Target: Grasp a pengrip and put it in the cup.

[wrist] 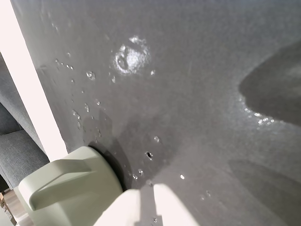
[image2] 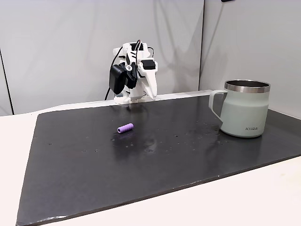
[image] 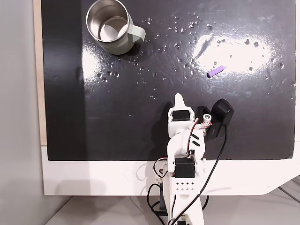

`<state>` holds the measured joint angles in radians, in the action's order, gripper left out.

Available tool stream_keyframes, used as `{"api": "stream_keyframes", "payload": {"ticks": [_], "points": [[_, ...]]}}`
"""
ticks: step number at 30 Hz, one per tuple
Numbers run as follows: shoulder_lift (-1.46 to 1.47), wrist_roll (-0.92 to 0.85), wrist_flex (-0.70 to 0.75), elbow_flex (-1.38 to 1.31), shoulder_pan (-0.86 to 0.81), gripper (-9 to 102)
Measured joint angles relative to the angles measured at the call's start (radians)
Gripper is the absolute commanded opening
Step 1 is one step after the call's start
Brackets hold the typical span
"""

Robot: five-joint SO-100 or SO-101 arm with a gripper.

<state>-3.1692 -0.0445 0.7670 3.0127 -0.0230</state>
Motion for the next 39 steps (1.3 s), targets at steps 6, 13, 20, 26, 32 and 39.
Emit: {"api": "stream_keyframes", "payload": {"ticks": [6, 13, 20, 26, 32, 39], "points": [[0.0, 0.006, 0.0, 0.0, 0.028, 0], [0.0, 0.006, 0.0, 0.0, 0.026, 0], [0.002, -0.014, 0.025, -0.037, -0.002, 0], [0.169, -0.063, 0.155, -0.29, 0.017, 0], [0.39, -0.133, 0.287, -0.627, -0.021, 0], [0.673, -0.225, 0.423, -0.979, -0.138, 0]]}}
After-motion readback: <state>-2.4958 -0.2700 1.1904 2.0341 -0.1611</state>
